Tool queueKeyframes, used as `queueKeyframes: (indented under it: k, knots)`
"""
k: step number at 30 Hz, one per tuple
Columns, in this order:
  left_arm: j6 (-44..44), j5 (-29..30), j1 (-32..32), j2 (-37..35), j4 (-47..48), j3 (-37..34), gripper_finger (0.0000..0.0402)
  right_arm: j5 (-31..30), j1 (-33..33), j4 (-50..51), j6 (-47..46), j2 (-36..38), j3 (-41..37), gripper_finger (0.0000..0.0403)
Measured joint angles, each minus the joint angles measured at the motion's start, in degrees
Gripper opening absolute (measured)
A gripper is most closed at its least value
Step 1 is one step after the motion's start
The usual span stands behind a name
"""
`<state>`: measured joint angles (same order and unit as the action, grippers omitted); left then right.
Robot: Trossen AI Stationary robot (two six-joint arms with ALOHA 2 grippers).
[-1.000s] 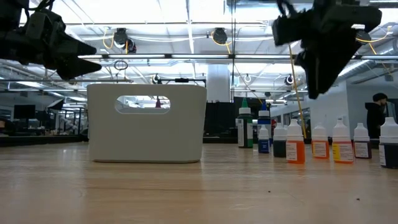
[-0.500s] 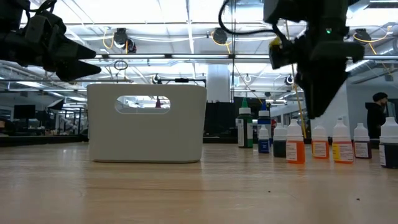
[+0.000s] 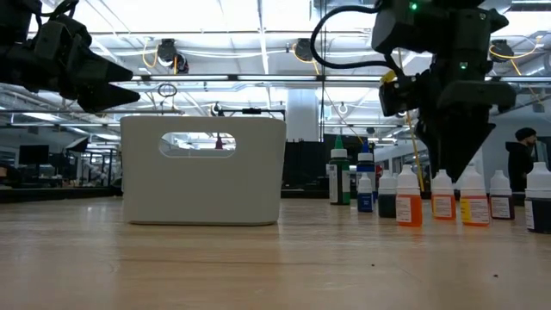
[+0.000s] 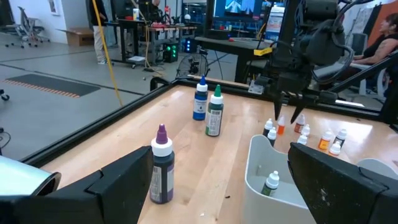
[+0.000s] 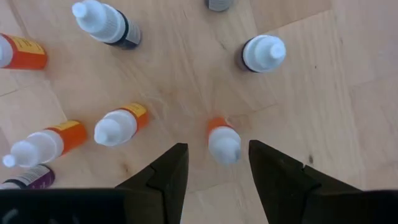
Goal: Pick & Place food coloring
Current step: Put the yellow food coloring bottle into the bin
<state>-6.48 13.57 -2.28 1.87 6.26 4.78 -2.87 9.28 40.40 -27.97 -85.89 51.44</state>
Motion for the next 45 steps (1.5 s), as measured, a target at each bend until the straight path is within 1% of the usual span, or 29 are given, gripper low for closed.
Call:
queueKeyframes:
  k: [11, 24, 29, 37, 38, 45]
  knots:
    - [0.0, 0.0, 0.0, 0.0, 0.0, 0.0, 0.0365, 0.1, -1.1, -2.6, 0.2, 0.0, -1.4, 0.0157]
    - [0.0, 0.0, 0.0, 0.0, 0.0, 0.0, 0.0365, 0.0, -1.5, -2.2, 0.8, 0.0, -1.4, 0.0155]
    - [0.0, 0.0, 0.0, 0.0, 0.0, 0.0, 0.0365, 0.0, -1.5, -2.2, 0.8, 0.0, -1.3, 0.0128]
    - [0.0, 0.0, 0.0, 0.0, 0.0, 0.0, 0.0365, 0.1, -1.5, -2.3, 2.2, 0.0, -1.3, 0.0047]
    - [0.0, 0.0, 0.0, 0.0, 0.0, 0.0, 0.0365, 0.1, -1.5, -2.3, 2.6, 0.0, -1.3, 0.0042]
    - [0.0, 0.0, 0.0, 0.0, 0.0, 0.0, 0.0365, 0.0, -1.5, -2.6, 3.6, 0.6, -1.2, 0.0042]
